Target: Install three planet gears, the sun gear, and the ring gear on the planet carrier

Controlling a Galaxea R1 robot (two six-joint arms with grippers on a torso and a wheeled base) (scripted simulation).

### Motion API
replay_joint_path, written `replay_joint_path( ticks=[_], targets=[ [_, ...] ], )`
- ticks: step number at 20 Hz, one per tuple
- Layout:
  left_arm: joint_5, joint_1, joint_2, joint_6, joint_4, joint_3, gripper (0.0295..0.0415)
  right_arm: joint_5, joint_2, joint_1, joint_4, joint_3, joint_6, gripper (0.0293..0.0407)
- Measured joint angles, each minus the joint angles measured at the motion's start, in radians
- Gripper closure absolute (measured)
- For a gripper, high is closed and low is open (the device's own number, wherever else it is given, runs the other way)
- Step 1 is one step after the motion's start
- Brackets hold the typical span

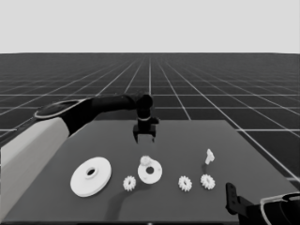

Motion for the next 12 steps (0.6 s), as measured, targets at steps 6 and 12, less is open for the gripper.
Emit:
replay_joint_path(
  ticks=[6,12],
  targets=[
    [0.0,-0.025,-0.161,-0.183,-0.026,0.337,0.0326,0.0,0.0,0.0,0.0,0.0,0.0,0.0315],
    [-0.005,-0.035,-0.34,-0.343,-0.036,0.682,0.0326,0.0,0.0,0.0,0.0,0.0,0.0,0.0315]
  ],
)
